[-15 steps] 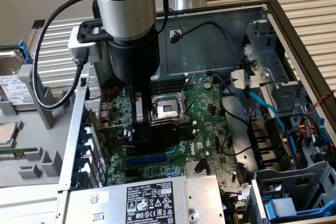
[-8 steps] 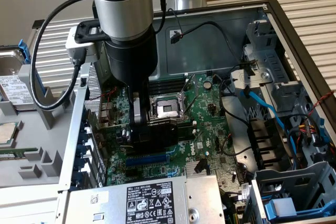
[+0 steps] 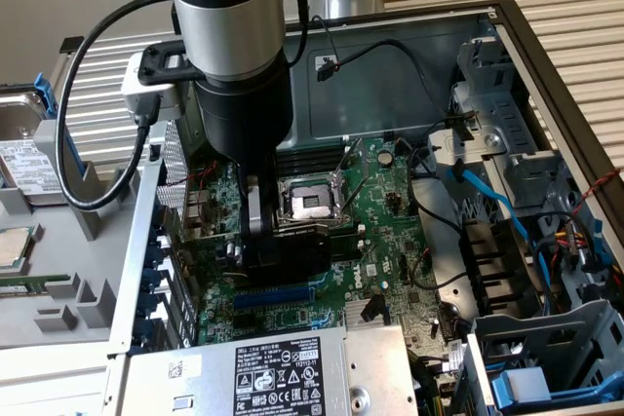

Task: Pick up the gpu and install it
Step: 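Insert the gpu into the slot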

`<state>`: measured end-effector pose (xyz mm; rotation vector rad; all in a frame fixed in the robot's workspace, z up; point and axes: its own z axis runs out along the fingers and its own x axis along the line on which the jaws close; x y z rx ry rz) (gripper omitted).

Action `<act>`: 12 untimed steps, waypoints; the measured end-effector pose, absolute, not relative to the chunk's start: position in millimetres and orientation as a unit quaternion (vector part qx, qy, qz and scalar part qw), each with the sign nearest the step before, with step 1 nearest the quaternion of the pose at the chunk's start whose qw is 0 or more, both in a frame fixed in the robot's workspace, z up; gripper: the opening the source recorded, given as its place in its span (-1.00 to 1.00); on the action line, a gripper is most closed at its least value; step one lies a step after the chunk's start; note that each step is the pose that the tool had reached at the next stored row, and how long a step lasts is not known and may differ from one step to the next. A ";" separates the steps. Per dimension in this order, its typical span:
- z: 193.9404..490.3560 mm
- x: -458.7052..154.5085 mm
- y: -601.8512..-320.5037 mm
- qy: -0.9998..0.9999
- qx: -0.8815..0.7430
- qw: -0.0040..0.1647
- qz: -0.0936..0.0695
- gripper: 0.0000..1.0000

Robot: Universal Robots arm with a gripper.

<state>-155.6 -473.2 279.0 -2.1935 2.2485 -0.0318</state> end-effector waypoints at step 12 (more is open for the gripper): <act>278.2 -154.9 -474.5 0.717 -0.697 0.001 -0.009 -0.47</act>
